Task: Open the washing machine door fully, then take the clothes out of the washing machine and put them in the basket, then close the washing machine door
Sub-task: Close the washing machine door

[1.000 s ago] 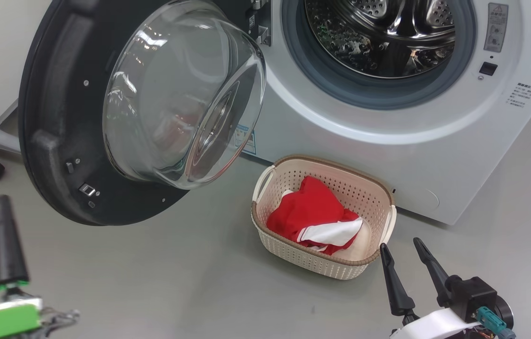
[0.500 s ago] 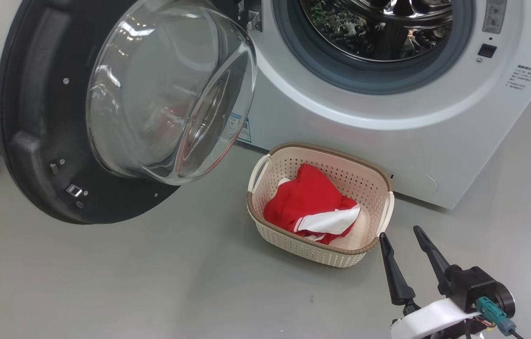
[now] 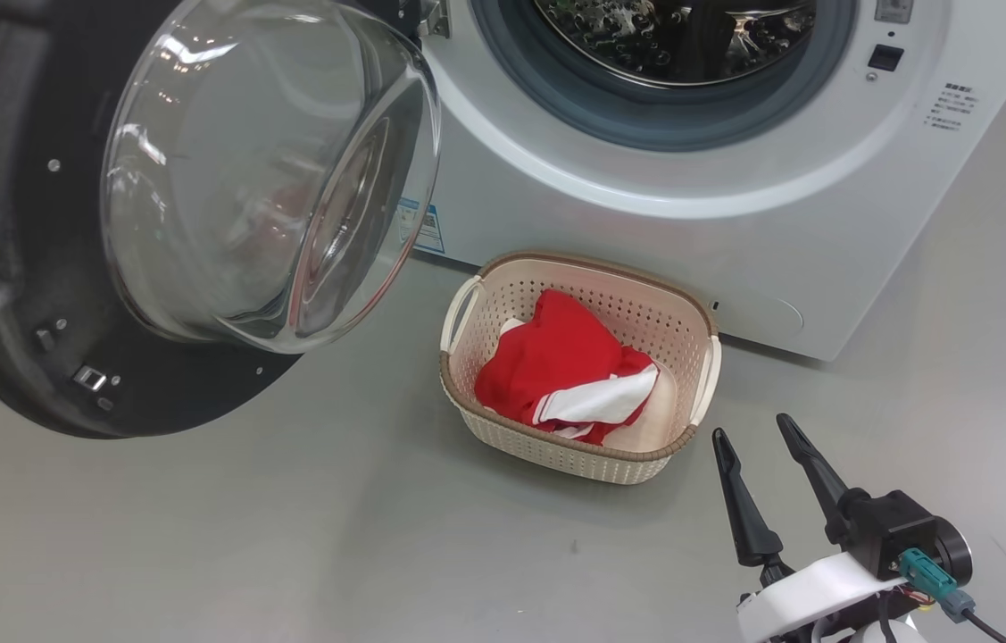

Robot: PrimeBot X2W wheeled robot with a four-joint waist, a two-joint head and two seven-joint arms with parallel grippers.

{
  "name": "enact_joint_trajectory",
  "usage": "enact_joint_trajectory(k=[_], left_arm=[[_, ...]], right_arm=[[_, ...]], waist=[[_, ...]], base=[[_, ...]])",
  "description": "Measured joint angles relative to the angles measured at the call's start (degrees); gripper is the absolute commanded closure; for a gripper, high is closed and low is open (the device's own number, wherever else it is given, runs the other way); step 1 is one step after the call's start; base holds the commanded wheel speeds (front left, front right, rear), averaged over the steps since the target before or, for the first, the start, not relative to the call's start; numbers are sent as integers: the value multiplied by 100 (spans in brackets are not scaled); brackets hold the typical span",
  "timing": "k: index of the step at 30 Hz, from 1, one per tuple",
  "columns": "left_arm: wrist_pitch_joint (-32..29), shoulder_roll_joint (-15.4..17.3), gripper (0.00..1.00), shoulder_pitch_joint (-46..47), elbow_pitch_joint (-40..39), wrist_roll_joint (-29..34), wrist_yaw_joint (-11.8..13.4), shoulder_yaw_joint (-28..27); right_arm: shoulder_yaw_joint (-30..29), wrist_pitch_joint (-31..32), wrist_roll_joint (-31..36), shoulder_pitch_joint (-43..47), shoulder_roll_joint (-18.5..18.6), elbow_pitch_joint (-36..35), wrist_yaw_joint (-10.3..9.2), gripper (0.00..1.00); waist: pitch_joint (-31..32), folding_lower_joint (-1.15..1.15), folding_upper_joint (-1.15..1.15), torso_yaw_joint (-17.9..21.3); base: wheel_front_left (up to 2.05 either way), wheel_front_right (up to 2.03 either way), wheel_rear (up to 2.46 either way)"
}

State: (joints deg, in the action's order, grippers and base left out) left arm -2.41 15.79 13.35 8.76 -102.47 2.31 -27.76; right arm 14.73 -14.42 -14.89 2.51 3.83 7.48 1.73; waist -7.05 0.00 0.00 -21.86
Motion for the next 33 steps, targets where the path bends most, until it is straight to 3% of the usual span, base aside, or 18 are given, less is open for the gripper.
enact_joint_trajectory(k=[15, 27, 33], left_arm=[[-948, 323, 100, 337, 761, 32, 49, 898], [-1397, 433, 100, 547, 1201, 89, 31, 1210], [-1540, 487, 100, 627, 1338, 124, -108, 1294]], right_arm=[[-7, 8, -1, -99, 26, 7, 66, 0], [-9, 8, -11, -185, 26, 9, 73, 0], [-12, 7, -11, -208, 26, 14, 73, 0]], waist=[[-139, 0, 0, 220], [-205, 0, 0, 298], [-228, 0, 0, 334]], base=[[0, 0, 0], [0, 0, 0], [0, 0, 0]])
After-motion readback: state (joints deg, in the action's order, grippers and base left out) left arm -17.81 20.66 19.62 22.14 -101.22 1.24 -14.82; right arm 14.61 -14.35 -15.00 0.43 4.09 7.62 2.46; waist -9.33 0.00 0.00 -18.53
